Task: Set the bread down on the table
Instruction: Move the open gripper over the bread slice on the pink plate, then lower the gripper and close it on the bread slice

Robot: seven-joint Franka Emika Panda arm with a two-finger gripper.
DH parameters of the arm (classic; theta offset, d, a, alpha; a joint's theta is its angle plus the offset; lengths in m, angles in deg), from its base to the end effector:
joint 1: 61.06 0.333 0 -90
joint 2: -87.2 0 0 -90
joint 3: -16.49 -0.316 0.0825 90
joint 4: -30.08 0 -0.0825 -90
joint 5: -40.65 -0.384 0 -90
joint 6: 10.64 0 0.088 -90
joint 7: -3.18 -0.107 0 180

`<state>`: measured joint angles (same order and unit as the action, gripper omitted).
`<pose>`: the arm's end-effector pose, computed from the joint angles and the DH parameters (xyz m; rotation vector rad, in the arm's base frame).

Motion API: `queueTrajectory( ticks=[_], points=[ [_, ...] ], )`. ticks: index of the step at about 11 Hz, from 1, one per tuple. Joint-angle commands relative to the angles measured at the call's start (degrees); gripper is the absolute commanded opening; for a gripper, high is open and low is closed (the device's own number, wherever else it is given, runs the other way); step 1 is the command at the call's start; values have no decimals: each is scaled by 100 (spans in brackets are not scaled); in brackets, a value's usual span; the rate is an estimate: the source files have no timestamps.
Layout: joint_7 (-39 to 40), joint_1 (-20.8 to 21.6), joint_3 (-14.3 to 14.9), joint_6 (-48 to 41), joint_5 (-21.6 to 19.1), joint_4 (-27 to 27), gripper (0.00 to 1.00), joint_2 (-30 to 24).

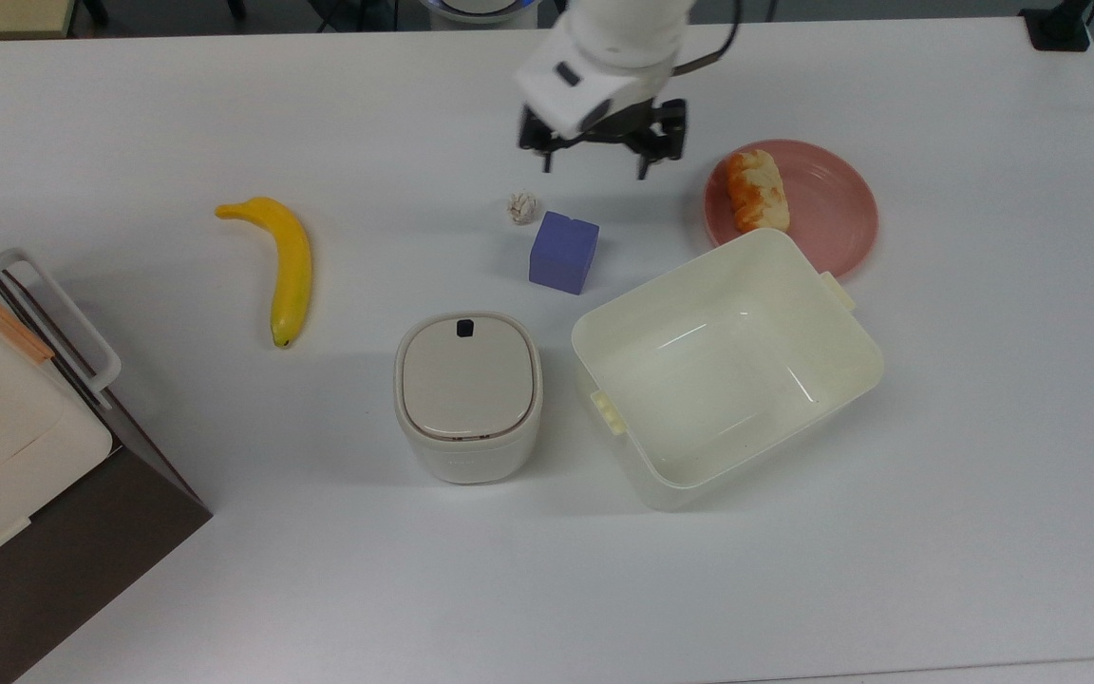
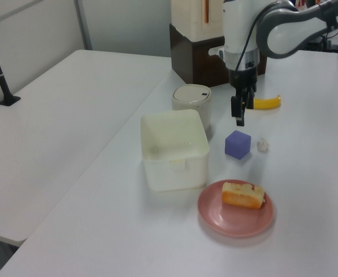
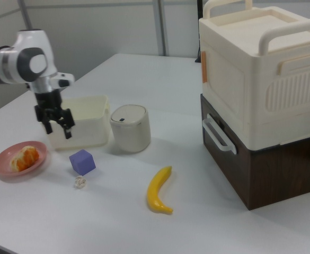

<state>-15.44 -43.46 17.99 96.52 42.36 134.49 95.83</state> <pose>0.5685 0.1624 0.4433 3.0770 -0.0517 -0.1361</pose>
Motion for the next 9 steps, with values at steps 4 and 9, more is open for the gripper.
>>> queueTrajectory(
  ticks=[4, 9],
  points=[
    [-836, 1148, 17, 814, 162, 36, 100, 411],
    [-1512, 1816, -115, 859, 575, -104, 100, 1026]
  ],
)
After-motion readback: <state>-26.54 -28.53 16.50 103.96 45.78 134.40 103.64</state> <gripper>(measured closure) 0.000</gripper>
